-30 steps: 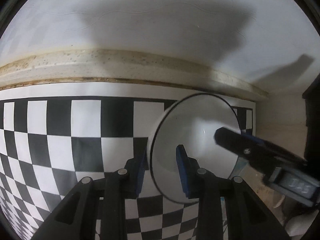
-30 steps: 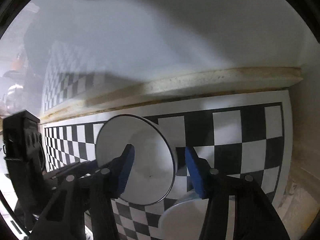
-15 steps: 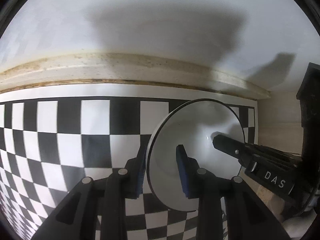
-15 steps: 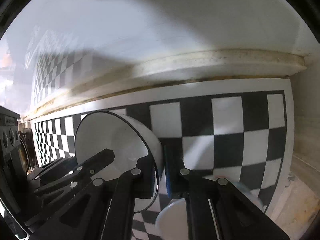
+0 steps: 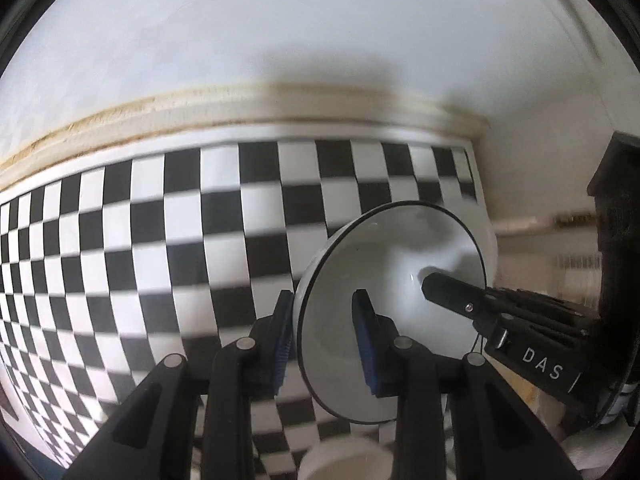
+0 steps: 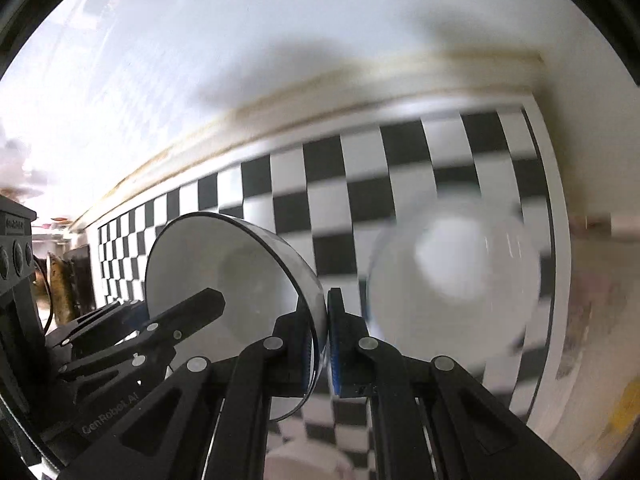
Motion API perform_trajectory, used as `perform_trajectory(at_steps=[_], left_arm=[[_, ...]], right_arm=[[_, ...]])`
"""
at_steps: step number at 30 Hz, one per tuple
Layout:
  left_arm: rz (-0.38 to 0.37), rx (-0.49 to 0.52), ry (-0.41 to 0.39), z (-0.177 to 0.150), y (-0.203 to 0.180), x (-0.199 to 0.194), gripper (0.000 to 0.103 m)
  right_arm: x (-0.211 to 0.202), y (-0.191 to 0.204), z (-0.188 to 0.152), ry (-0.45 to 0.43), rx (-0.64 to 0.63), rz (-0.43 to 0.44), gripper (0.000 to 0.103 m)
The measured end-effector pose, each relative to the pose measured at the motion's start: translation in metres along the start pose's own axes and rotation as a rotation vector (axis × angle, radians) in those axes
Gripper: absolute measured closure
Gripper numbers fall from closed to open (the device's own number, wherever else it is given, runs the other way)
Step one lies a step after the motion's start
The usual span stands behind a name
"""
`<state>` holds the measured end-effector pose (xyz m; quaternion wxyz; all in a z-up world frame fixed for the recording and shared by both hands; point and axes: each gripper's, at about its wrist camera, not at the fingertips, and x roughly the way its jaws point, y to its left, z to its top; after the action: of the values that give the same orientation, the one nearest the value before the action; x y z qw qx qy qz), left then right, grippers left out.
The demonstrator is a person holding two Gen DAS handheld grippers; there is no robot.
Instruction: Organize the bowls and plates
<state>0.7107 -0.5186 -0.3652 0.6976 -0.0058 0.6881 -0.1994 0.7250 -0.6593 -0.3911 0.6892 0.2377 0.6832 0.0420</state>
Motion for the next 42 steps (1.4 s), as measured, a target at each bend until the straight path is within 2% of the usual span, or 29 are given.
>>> perform_trajectory(at_steps=[5,6,12,18,19,21,26,34,42], left_arm=[[-0.016,0.062,0.025,-0.046,-0.015,-0.009,0.076],[-0.018,0.074,0.027,-0.055,-0.005,-0.014,0.076],[-0.028,0.15,0.067,-0.109,-0.015,-0.021,0.076],[0.009,0.201,0.126,-0.147,-0.016,0.005,0.076],[0.019,0.205,0.139,-0.151,-0.013,0.01,0.076],[0.02,0.202,0.156,-0.168,0.0,-0.005,0.076],[0.034,0.208,0.184,-0.181,0.001,0.008,0.076],[0.052,0.211,0.224,-0.185,0.003,0.026,0.076],[0.034,0.203,0.213,-0.184,0.001,0.029,0.076]], right_arm=[[-0.013,-0.003,-0.075,-0.026,0.039,0.016,0.094],[-0.017,-0.006,-0.088,-0.028,0.051,0.021,0.094],[-0.023,-0.012,-0.169,-0.036,0.082,0.007,0.094],[0.001,-0.015,-0.218,0.0,0.116,0.004,0.094],[0.006,-0.016,-0.222,0.007,0.12,0.005,0.094],[0.015,-0.017,-0.232,0.018,0.123,-0.005,0.094],[0.026,-0.018,-0.241,0.026,0.117,-0.029,0.094],[0.042,-0.021,-0.243,0.045,0.133,-0.024,0.094],[0.048,-0.027,-0.25,0.046,0.149,-0.024,0.093]])
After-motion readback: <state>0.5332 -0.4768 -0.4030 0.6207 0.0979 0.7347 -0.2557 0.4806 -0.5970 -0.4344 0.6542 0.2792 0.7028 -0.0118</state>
